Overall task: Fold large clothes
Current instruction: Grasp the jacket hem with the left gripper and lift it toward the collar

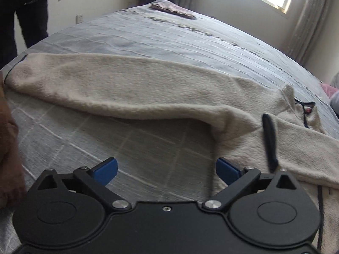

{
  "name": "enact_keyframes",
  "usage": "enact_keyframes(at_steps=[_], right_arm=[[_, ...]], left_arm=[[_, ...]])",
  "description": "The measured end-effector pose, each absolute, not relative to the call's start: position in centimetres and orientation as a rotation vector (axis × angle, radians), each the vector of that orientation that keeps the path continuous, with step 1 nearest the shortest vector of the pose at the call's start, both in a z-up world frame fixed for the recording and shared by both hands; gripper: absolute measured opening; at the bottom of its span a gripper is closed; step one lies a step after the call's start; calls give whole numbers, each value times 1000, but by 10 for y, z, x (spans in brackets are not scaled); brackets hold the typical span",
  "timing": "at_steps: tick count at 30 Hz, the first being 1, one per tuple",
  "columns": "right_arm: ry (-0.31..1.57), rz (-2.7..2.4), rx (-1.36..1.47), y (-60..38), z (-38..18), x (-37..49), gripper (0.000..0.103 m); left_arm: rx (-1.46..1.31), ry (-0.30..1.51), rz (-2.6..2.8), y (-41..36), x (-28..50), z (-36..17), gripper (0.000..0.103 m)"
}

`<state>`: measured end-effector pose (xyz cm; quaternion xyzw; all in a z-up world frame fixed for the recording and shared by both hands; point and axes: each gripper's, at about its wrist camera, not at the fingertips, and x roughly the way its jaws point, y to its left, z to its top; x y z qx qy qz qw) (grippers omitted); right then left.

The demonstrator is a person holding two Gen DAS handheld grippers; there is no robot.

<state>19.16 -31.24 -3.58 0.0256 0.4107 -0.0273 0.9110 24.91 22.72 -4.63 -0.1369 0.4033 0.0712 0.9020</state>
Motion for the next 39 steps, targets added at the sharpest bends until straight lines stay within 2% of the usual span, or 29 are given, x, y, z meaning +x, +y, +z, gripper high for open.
enact_keyframes(at_steps=[6,17,18,19,20,21,22,23,31,35,39], right_arm=[[867,-52,27,-306,-37,192,97],[909,-90,-12,-309,-49,201,97],[911,-90,-16,-308,-50,202,97],[913,-90,-22,-307,-51,203,97],[915,-90,-30,-305,-52,204,97],[917,-89,-38,-303,-52,206,97],[917,-87,-44,-302,-52,207,97],[916,-86,-48,-300,-52,208,97],[883,-85,-53,-297,-39,213,97],[865,-74,-28,-298,-32,215,97],[863,-67,-10,-298,-29,217,97]], left_arm=[[-358,842,300,275,276,-65,100],[-556,639,472,364,318,-79,96],[-567,620,498,367,320,-80,91],[-565,608,526,370,322,-80,71],[-553,600,557,371,324,-79,46],[-554,591,560,373,325,-78,32],[-580,578,554,376,325,-76,20],[-599,555,550,377,324,-71,16],[-533,335,240,309,315,14,13],[-489,319,27,243,316,50,13],[-426,360,-181,160,315,63,13]])
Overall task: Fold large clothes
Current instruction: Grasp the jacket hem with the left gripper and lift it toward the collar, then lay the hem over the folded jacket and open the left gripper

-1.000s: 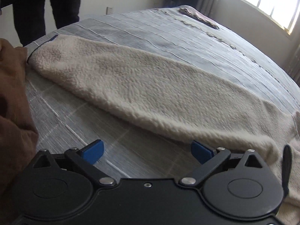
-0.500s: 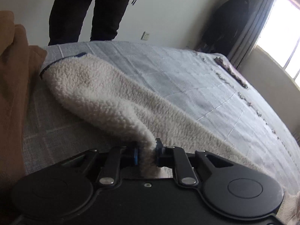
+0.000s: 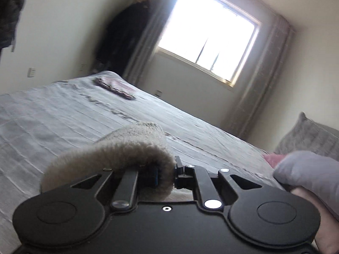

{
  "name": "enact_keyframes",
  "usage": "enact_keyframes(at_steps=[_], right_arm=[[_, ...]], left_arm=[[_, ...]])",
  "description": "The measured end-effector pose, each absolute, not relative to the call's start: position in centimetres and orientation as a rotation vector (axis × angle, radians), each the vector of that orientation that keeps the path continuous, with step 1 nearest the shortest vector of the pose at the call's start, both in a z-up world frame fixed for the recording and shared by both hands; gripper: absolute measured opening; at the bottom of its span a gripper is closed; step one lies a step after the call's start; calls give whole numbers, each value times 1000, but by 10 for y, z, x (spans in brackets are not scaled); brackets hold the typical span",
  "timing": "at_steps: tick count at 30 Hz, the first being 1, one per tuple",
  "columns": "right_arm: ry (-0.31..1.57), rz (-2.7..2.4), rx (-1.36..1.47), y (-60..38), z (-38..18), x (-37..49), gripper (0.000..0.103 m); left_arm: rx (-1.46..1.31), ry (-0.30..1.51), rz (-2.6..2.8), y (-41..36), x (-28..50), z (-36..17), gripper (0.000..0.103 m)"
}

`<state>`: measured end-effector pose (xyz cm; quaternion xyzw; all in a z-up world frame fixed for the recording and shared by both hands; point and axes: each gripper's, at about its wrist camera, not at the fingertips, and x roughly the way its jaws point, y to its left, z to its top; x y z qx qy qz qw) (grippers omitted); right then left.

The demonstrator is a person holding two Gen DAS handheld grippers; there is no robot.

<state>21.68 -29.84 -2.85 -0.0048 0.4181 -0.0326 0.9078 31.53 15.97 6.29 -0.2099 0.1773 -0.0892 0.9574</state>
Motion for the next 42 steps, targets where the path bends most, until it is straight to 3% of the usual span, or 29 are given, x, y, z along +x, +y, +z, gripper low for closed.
enact_keyframes(at_steps=[9,12,14,15,17,19,27,33,36,38,42], right_arm=[[852,-45,-24,-295,-22,216,98],[860,-40,-9,-294,-24,217,98],[873,-37,-9,-290,-26,219,98],[876,-31,-10,-287,-26,219,98],[873,0,-13,-279,-22,218,98],[863,37,-21,-267,-16,219,98],[813,215,-103,-181,4,231,98],[789,326,-284,-107,-4,248,98],[788,304,-366,-86,-19,261,90],[783,244,-399,-90,-26,269,73],[732,142,-184,-155,-11,271,73]], left_arm=[[-307,606,-579,10,307,6,14],[-194,816,-679,-22,306,-36,24],[-126,810,-692,-28,293,-47,28],[-119,781,-705,-22,288,-44,32],[-129,787,-742,-12,278,-33,71],[-131,748,-748,3,262,-20,86],[16,595,-600,79,235,9,86],[-8,604,-429,125,267,-2,86],[-35,635,-373,132,287,-19,83],[-67,673,-362,138,293,-30,54],[-70,734,-394,140,294,-45,47]])
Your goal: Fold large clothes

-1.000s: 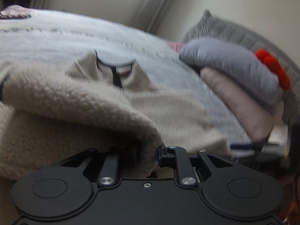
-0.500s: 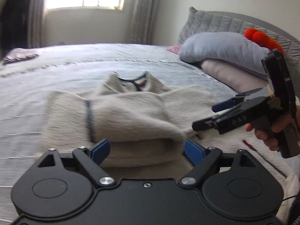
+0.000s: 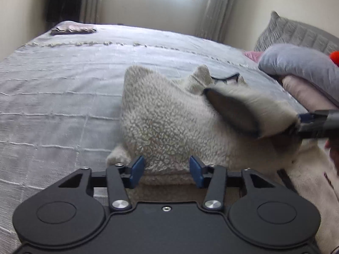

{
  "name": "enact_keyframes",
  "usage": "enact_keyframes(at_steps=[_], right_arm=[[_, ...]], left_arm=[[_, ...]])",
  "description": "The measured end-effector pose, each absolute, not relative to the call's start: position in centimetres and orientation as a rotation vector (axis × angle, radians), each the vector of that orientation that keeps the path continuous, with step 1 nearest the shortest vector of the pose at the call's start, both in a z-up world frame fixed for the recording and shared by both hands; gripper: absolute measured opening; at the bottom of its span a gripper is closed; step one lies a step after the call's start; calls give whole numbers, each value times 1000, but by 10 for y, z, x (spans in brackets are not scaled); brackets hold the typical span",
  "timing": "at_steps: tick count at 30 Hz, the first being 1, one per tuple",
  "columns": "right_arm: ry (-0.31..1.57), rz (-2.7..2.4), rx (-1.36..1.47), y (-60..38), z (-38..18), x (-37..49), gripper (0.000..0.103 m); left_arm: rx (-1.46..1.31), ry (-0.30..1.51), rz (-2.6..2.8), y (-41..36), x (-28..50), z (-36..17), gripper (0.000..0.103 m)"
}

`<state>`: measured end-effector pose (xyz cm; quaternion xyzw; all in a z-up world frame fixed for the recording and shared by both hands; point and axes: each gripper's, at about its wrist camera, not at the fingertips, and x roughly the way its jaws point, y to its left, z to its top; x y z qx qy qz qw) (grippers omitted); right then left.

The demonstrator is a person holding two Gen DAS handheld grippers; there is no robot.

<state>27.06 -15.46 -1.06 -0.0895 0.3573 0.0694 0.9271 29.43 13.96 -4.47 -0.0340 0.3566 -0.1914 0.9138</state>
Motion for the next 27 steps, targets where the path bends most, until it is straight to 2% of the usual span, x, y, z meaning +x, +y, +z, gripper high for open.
enact_keyframes(at_steps=[7,10,14,19,21,22,23,24,25,27], right_arm=[[813,142,302,-291,-27,244,81],[826,173,353,-321,-35,227,82],[753,204,409,-352,-25,215,82],[720,155,440,-360,-20,245,81],[761,93,401,-352,-31,262,75],[778,59,361,-346,-37,268,61],[784,25,303,-338,-39,271,33],[784,6,242,-330,-38,273,21],[764,17,206,-325,-33,271,4],[638,47,149,-318,-11,258,4]], left_arm=[[32,775,-476,139,277,-50,48],[40,762,-497,146,271,-42,48],[18,704,-505,154,273,-22,48],[15,678,-425,142,308,-14,47],[-9,675,-374,137,325,-15,46],[-24,671,-357,135,332,-16,45],[-36,665,-350,133,337,-15,45],[-46,652,-352,130,341,-13,45],[-56,629,-365,127,343,-10,45],[-54,595,-399,117,347,-5,40]])
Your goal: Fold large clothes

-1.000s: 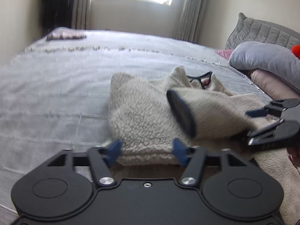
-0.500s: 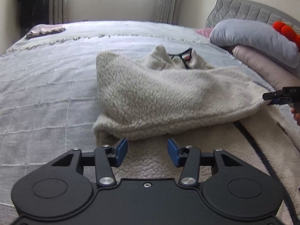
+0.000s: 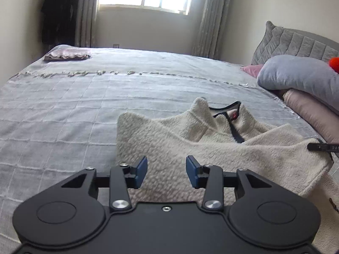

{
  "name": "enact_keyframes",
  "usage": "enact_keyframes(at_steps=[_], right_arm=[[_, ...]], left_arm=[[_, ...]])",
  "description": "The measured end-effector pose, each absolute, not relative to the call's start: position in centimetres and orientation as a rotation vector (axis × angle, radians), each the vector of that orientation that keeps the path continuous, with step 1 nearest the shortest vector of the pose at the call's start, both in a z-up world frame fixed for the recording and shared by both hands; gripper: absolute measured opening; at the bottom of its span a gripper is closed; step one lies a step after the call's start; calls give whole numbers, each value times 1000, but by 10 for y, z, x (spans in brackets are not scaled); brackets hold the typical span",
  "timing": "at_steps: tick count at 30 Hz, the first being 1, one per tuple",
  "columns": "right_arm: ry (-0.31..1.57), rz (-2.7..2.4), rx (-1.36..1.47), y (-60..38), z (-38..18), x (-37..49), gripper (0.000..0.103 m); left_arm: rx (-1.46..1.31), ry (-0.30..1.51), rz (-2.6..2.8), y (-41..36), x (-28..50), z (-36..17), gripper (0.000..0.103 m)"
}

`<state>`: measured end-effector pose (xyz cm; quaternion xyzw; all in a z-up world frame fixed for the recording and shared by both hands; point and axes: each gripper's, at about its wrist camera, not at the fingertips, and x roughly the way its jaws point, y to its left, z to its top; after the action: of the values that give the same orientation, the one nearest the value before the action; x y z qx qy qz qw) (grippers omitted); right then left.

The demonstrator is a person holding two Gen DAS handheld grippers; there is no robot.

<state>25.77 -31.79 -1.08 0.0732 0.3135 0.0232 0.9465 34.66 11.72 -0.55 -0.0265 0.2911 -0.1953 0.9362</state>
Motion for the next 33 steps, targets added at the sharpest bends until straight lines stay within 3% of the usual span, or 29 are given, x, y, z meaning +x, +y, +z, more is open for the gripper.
enact_keyframes(at_steps=[3,7,9,11,12,14,15,18,23,28,30,33], right_arm=[[517,50,87,-321,12,245,4],[606,-46,-35,-330,-14,263,4],[705,-59,-43,-337,-43,271,7],[675,-53,-52,-336,-50,262,9],[670,-65,-42,-336,-47,259,15],[621,-95,-19,-335,-32,251,47],[569,-91,-24,-333,-23,246,49],[521,-48,-34,-320,-9,249,49],[669,-64,-130,-304,-49,287,44],[662,-34,6,-324,-53,279,46],[684,-15,29,-329,-41,267,51],[698,22,45,-336,-21,236,70]], left_arm=[[-39,611,-437,96,355,-14,40],[89,730,-398,68,362,-60,40],[112,698,-394,66,356,-60,40],[86,701,-410,72,356,-46,40],[72,680,-422,75,356,-39,41],[68,603,-421,80,358,-22,41],[73,580,-414,78,364,-17,41],[73,600,-353,72,392,-25,41],[91,647,-225,72,430,-79,43],[94,673,-245,68,410,-58,42],[31,694,-303,79,390,-41,51],[-62,700,-346,109,347,-16,66]])
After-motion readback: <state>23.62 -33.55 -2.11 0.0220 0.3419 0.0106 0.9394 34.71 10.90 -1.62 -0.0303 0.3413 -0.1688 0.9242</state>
